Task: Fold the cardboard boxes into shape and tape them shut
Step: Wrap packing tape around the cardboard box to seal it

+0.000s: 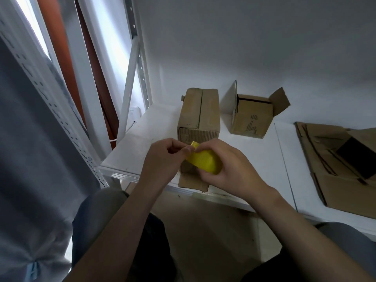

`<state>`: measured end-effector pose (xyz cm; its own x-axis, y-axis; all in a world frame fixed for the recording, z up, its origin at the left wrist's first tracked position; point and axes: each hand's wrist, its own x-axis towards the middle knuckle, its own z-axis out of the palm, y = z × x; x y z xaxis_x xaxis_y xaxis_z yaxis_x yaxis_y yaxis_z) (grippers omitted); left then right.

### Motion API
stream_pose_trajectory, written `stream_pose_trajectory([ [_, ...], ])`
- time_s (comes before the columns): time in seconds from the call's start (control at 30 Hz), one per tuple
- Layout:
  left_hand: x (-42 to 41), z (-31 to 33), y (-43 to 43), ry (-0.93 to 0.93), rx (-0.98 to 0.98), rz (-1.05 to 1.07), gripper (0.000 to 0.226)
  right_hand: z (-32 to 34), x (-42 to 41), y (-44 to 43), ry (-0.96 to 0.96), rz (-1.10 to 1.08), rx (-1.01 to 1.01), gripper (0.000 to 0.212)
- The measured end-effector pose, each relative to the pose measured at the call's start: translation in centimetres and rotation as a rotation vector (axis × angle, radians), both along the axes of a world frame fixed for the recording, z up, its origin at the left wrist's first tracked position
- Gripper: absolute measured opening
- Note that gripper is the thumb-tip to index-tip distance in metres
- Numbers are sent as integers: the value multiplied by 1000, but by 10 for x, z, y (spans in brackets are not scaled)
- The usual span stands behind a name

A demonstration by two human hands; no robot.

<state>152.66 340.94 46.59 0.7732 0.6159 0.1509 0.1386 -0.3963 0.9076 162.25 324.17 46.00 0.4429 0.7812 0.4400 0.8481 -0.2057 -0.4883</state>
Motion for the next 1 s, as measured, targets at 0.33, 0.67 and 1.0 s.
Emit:
stream_pose_trajectory([
  [0.33,6,13,37,-230,-391,179,11,29,55,-36,-151,50,-86,41],
  [0.67,23,-5,56,-219,-465,240,18,50,93,-60,-320,-37,-160,34],
  [1.0,48,-18,66,-144,-478,274,31,36,119,-46,-200,-60,-159,31],
])
